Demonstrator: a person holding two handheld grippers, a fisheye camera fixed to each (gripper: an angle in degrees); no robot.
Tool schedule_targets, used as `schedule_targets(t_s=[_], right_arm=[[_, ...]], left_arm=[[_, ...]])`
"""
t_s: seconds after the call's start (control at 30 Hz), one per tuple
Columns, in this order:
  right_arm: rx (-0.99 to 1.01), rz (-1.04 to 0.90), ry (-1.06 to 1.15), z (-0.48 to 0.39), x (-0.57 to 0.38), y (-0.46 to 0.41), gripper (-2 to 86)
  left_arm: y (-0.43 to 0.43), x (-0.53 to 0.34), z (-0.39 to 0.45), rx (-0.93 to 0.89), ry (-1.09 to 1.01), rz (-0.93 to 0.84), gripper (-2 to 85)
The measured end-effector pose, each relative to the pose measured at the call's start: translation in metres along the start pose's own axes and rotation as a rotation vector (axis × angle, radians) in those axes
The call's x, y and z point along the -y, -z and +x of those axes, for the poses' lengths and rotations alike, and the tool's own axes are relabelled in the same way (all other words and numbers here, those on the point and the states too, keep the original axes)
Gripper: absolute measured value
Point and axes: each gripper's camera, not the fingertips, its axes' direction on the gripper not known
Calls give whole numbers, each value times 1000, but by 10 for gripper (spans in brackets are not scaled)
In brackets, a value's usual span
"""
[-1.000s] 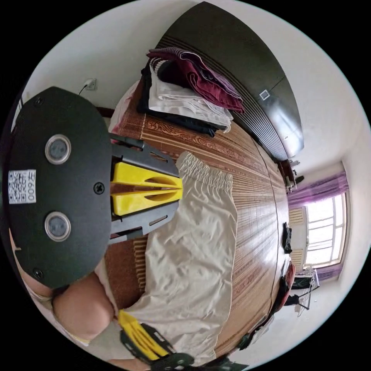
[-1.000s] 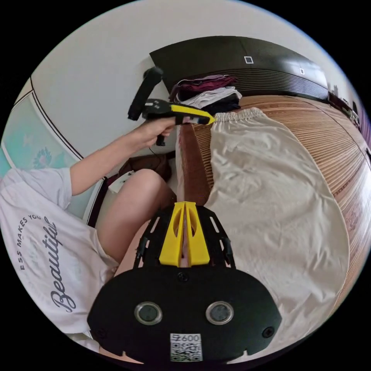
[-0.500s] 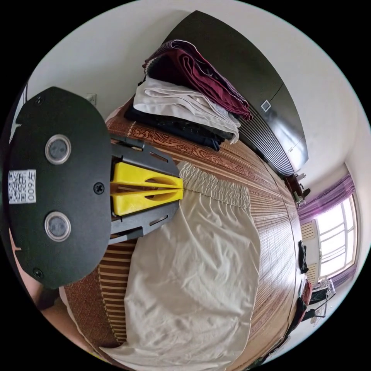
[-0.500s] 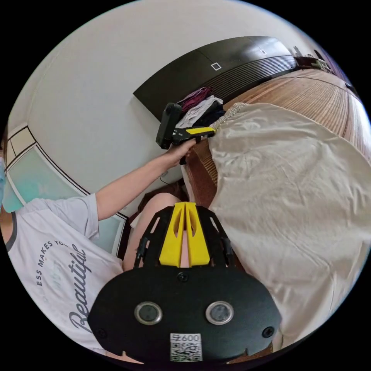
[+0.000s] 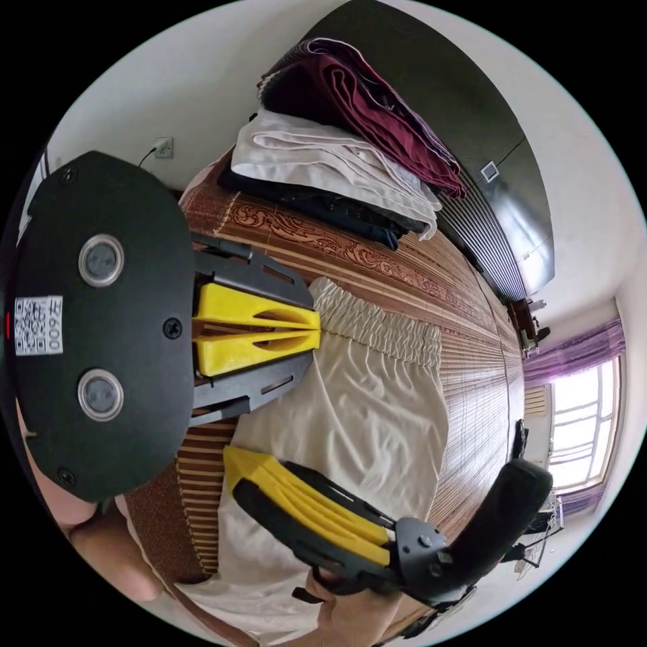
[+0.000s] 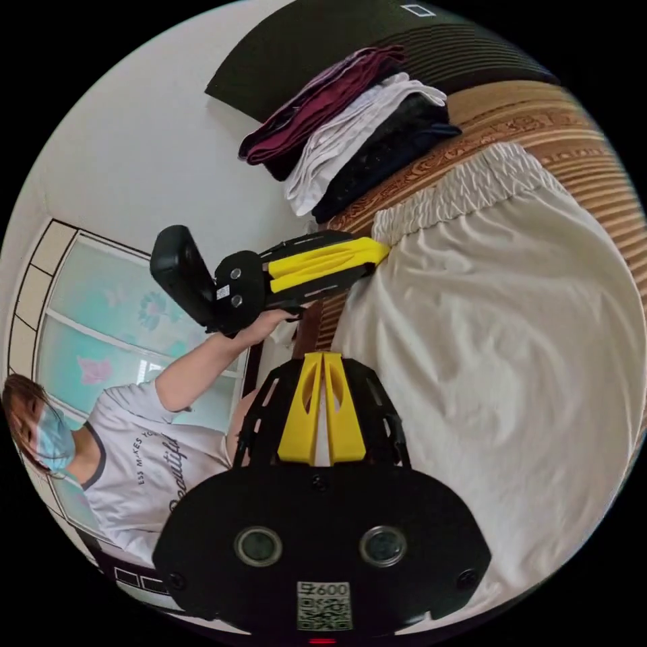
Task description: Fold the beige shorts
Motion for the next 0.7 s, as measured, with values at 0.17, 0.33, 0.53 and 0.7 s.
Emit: schedule_targets(t_s=[0.17,0.33,0.53,0.7], right_arm=[[124,-74,-43,25,-26,11,-9],[135,-111,-37,11,-69,22,-9],[71,-112,-70,-4,-114,53,-8],[24,-2,38,-52,-111,68,-9]], left_arm=[[2,16,-13,8,-2,-2,3],[4,26,-30,-24,20,5,5],[5,37,-32,15,-1,5,5],[3,43,-36,28,-8,5,5]])
